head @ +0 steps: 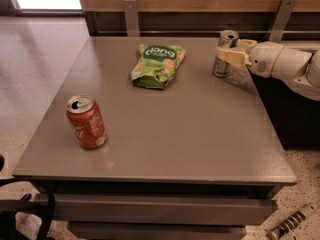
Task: Move redbull can near coke can
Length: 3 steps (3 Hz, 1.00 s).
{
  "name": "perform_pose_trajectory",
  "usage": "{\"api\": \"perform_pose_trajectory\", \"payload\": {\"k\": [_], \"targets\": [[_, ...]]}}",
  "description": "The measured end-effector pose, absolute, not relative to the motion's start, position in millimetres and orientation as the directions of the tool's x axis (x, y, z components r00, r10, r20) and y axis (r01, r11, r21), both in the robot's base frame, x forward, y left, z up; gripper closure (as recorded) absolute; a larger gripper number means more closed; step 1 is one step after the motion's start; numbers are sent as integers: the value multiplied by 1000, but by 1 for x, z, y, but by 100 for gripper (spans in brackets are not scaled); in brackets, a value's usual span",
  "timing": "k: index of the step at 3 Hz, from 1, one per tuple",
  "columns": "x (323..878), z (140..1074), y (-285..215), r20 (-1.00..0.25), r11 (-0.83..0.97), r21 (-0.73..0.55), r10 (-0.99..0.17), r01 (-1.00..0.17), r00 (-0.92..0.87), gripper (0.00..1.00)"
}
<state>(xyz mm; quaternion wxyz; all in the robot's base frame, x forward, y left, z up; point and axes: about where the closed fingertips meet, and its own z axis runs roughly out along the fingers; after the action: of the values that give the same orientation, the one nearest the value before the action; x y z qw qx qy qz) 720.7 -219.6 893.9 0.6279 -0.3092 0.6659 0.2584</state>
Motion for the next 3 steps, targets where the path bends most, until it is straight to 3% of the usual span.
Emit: {"api": "perform_pose_trajectory", "payload": {"k": [1,3], "targets": [[721,894,-217,-996,672,-43,-87,-739,-20,100],[710,913,-219,-995,674,-31,-90,-738,-40,100]]}}
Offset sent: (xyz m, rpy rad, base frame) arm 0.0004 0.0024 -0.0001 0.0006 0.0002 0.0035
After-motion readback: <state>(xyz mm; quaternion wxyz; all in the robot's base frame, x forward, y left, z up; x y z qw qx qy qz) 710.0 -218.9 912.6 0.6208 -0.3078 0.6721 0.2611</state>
